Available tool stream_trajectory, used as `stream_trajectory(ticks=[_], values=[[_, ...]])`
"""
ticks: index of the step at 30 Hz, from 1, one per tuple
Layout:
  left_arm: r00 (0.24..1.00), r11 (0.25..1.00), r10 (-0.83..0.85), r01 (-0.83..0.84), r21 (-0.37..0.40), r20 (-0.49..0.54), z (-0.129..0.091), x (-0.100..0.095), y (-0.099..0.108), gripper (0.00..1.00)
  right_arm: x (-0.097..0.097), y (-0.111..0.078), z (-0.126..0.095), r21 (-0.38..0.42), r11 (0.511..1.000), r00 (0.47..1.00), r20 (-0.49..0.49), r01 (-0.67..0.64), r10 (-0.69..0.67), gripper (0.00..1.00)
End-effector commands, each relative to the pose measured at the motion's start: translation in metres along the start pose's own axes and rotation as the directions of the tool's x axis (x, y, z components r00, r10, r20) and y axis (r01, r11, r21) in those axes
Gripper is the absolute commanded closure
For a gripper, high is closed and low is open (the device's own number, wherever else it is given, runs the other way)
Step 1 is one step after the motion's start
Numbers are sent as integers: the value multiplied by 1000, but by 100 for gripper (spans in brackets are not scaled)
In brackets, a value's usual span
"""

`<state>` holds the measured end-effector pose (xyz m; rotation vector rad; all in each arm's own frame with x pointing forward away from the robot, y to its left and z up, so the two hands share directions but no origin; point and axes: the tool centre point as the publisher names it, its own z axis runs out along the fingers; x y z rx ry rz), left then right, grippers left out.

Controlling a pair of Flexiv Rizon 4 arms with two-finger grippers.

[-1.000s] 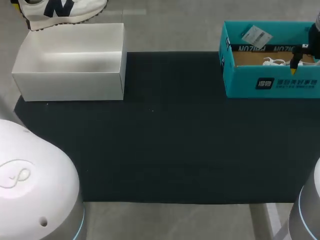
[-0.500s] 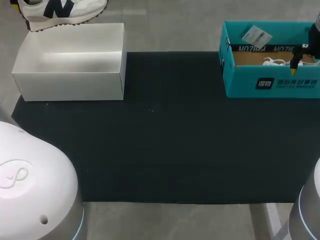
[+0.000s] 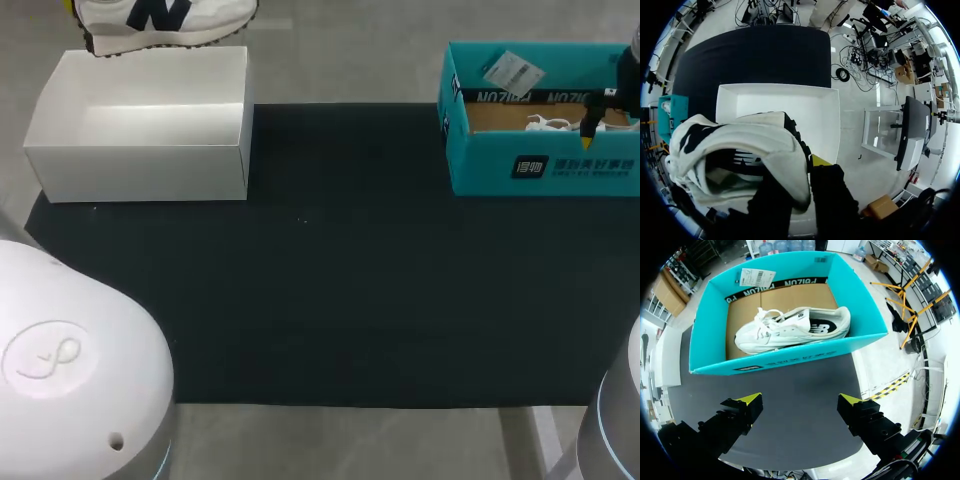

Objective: Take the shoe out of the shoebox, open the shoe tongue, remove and reinsert the insole, then place the shoe into the shoebox

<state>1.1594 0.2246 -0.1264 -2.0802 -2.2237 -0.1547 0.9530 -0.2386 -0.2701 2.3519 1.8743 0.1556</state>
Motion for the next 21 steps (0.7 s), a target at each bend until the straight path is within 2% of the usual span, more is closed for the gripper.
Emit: stream_trajectory(ticks=[1,16,21], values=[[999,978,-5,-3,-206,-37,-14,-15,-34,100,0,0,0,-2,1000,1000,-1,-1,1,0],[998,962,-3,-15,-274,-64,-35,-62,-89,100,0,0,0,-2,1000,1000,-1,-1,1,0],[999,967,14,-26,-252,-47,-33,-80,-110,100,0,0,0,-2,1000,1000,-1,-1,1,0]])
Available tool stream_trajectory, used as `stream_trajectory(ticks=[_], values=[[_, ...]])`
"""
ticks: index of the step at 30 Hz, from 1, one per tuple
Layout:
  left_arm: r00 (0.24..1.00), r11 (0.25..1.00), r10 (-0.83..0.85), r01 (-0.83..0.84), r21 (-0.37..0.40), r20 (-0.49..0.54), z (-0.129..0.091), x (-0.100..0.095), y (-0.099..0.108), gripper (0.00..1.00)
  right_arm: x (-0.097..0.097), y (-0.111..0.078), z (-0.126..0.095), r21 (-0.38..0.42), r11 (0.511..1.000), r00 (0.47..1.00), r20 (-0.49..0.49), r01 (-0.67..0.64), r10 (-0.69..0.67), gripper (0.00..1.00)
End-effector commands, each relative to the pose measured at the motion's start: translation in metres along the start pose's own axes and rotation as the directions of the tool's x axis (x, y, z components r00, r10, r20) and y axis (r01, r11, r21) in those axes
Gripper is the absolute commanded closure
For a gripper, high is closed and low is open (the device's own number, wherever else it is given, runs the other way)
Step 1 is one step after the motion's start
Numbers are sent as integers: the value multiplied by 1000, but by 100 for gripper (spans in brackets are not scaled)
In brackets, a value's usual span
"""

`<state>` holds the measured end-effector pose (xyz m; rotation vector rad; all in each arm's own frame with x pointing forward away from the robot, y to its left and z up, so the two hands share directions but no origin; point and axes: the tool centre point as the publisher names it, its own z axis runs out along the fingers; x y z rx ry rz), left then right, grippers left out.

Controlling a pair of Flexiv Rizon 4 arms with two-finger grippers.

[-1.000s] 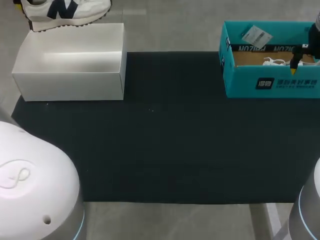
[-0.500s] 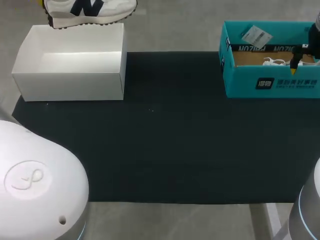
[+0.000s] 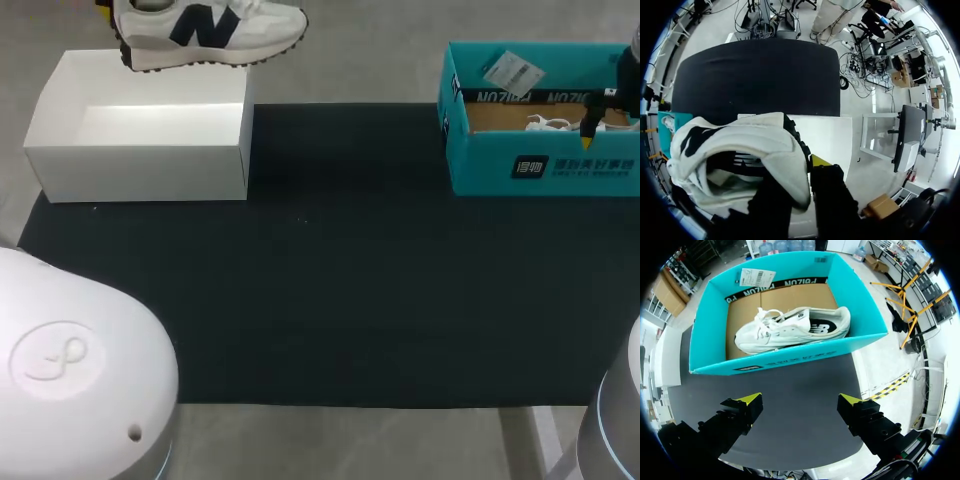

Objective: Take the shoe out of the shoebox, open the shoe tongue, remove and reinsert the insole, then place the shoe into the shoebox

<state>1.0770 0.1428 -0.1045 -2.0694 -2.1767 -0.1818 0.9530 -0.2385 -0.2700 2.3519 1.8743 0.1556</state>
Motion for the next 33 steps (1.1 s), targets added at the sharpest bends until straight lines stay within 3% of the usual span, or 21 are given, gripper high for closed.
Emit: stream_trajectory(ticks=[1,14,33], values=[[1000,965,-3,2,-264,-2,0,-12,-28,100,0,0,0,-2,1000,1000,-1,-1,1,0],[999,969,-35,28,-247,-24,-5,-64,-85,100,0,0,0,-2,1000,1000,-1,-1,1,0],[999,977,-38,36,-211,-6,24,-132,-158,100,0,0,0,-2,1000,1000,-1,-1,1,0]])
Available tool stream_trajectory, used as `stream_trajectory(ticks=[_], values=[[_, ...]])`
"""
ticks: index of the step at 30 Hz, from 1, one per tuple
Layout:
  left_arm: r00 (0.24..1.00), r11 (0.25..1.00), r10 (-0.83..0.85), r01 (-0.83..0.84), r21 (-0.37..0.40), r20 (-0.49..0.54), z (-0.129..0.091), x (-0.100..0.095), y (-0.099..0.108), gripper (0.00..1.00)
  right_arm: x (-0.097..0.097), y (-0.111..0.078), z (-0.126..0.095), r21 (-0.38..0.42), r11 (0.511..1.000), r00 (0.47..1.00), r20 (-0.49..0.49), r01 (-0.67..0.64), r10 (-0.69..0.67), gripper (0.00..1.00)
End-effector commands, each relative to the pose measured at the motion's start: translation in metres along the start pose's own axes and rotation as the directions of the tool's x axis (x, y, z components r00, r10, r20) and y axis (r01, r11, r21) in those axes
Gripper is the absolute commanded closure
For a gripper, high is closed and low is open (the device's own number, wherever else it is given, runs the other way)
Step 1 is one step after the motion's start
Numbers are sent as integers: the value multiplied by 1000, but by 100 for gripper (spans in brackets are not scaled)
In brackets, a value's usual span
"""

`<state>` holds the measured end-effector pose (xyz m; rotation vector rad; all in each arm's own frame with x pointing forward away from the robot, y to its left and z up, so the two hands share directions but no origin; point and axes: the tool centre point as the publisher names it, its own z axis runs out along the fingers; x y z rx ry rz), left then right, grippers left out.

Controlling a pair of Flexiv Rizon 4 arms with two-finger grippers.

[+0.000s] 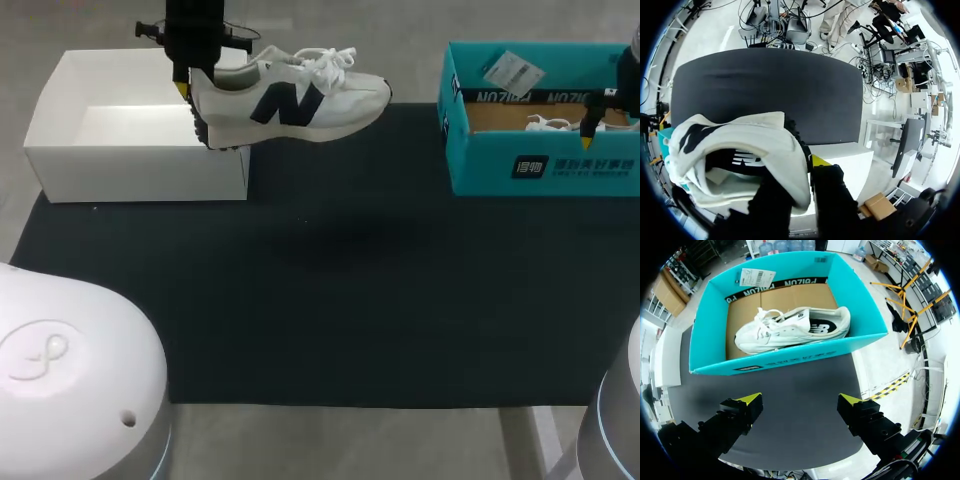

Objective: Take the shoe out of the shoebox, open the shoe tongue, remove and reinsert the insole, then place the shoe into the shoebox

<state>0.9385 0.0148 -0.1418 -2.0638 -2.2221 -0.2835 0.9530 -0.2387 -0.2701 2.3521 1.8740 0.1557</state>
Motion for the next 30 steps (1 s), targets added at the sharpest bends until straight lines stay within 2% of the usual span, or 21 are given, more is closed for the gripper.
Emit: stream_trajectory(ticks=[1,9,15,23,25,30], values=[[1000,991,-15,16,-136,12,10,-9,-19,100,0,0,0,-2,1000,1000,-1,-1,1,0],[999,997,-10,14,-81,47,30,-30,-53,100,0,0,0,-2,1000,1000,-1,-1,1,0],[999,995,19,-15,-98,42,41,-56,-82,100,0,0,0,-2,1000,1000,-1,-1,1,0],[998,992,24,-17,-121,60,56,-86,-105,100,0,0,0,-2,1000,1000,-1,-1,1,0],[994,991,54,-43,-124,91,61,-98,-112,100,0,0,0,-2,1000,1000,-1,-1,1,0],[988,985,125,-113,-128,93,78,-121,-130,100,0,0,0,-2,1000,1000,-1,-1,1,0]])
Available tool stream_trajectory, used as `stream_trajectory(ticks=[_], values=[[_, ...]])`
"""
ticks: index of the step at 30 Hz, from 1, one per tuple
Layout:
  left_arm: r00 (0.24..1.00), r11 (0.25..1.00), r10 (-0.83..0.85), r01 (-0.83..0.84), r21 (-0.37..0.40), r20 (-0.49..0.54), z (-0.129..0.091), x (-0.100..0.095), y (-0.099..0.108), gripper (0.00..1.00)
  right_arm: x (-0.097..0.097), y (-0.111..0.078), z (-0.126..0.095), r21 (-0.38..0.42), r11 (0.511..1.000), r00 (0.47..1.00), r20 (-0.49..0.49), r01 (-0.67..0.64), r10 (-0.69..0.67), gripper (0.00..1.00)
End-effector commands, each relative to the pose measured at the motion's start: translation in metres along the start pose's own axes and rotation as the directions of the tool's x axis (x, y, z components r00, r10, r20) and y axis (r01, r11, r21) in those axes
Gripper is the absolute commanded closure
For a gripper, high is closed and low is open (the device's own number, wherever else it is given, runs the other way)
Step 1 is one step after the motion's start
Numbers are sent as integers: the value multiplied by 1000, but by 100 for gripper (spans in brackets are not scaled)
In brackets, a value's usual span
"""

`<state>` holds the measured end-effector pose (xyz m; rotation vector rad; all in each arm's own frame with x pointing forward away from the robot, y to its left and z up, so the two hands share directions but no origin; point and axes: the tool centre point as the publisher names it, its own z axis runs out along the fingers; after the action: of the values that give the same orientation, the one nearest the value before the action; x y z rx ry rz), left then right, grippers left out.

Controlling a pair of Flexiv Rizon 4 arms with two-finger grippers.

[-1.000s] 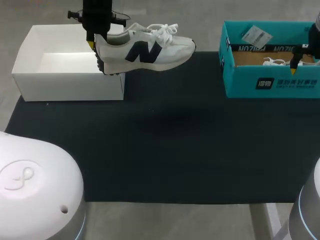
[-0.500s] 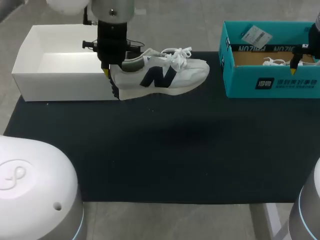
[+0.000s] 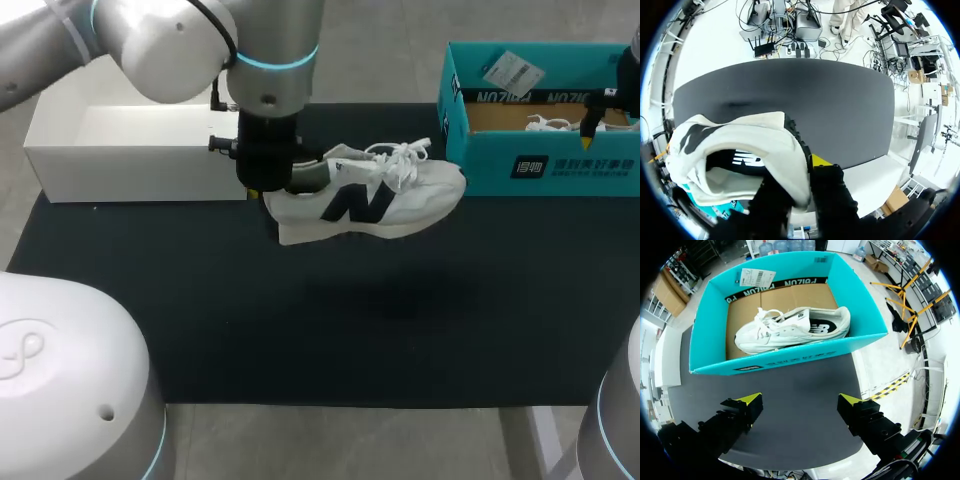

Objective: Take the shoe out of the shoebox, open the shoe tongue, remove and reinsert the insole, then place the shoe into the shoebox

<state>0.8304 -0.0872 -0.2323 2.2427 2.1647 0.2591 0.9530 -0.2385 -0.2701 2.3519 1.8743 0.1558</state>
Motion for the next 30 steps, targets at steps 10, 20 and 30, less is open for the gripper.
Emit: stream_trajectory(ticks=[10,20,30], values=[[998,994,60,-62,-87,-24,45,-32,-29,100,0,0,0,-2,1000,1000,-1,-1,1,0],[998,994,47,-52,-101,-49,84,-47,-32,100,0,0,0,-2,1000,1000,-1,-1,1,0],[997,994,27,-35,-106,-72,111,-76,-35,100,0,0,0,-2,1000,1000,-1,-1,1,0]])
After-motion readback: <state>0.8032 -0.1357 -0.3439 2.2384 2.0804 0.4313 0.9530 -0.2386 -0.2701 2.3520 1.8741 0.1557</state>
